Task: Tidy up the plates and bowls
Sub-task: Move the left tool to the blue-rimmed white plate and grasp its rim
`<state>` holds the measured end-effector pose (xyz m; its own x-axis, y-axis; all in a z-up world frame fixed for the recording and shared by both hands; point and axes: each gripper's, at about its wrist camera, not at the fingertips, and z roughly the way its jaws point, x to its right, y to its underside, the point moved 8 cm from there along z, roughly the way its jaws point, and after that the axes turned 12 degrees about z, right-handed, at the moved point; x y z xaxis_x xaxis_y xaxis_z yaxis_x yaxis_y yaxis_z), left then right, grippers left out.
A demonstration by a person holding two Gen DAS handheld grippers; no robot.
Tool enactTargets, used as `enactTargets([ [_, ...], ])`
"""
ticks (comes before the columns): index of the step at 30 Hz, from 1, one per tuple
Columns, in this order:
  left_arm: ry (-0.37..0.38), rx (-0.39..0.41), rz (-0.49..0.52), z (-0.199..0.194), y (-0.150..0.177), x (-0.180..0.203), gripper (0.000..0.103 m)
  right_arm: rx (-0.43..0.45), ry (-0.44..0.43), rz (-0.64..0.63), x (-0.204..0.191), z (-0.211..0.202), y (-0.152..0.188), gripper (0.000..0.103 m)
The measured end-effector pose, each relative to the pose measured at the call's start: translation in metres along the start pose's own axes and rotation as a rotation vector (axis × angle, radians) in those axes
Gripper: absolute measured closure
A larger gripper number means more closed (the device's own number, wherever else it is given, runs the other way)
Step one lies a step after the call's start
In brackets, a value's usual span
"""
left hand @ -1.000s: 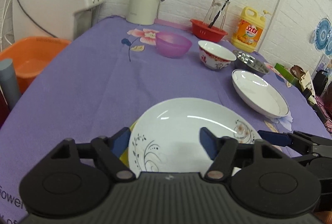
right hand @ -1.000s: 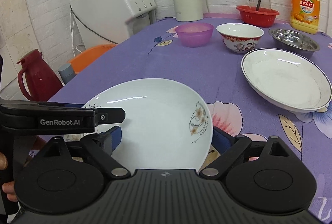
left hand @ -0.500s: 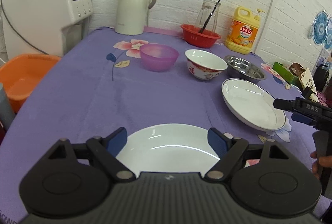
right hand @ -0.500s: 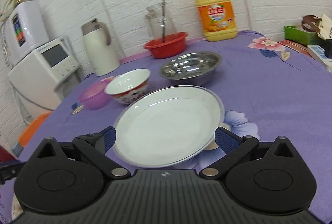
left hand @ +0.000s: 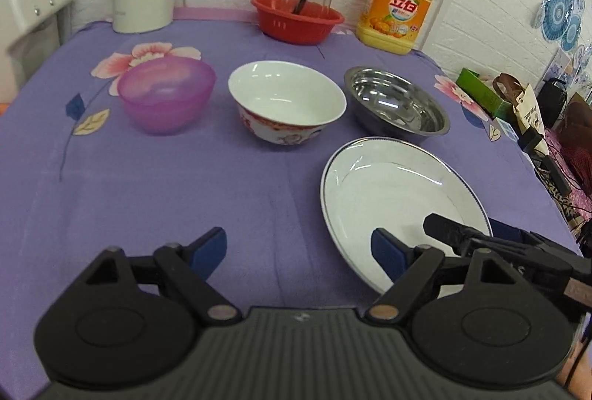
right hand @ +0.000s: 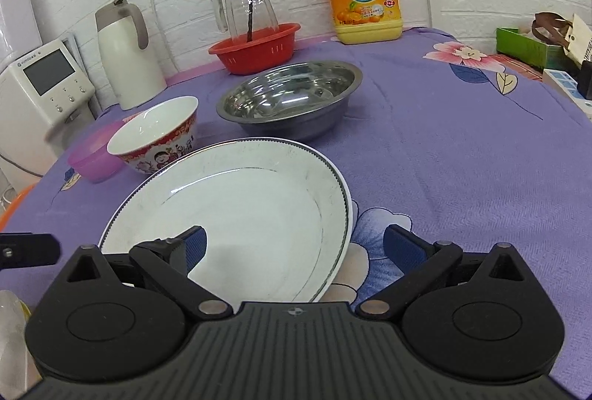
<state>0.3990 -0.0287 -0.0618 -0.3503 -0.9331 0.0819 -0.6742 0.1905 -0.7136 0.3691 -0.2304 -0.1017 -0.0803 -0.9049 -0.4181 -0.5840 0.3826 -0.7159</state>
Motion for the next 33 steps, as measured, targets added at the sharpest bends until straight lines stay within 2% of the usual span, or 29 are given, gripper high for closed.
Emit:
enactTargets([
  [5,0.012,-0.058,0.007,0.037,-0.011,0.011,0.019,0.011,-0.033,0.046,0.003,-0.002,-0.002,0.0],
  [9,-0.008,-0.072,0.032,0.051,-0.012,0.018,0.019,0.005,-0.015,0.022,-0.001,-0.001,-0.001,0.0],
  [19,-0.072,-0.063,0.069,0.062,-0.019,0.026,0.019,-0.009,0.019,-0.029,-0.004,0.001,0.002,0.0],
  [25,-0.122,-0.077,0.092,0.066,-0.019,0.031,0.018,-0.026,0.068,-0.096,-0.01,0.005,0.006,0.0],
  [33,-0.13,-0.08,0.077,0.066,-0.019,0.03,0.018,-0.039,0.069,-0.12,-0.013,0.006,0.007,0.0],
])
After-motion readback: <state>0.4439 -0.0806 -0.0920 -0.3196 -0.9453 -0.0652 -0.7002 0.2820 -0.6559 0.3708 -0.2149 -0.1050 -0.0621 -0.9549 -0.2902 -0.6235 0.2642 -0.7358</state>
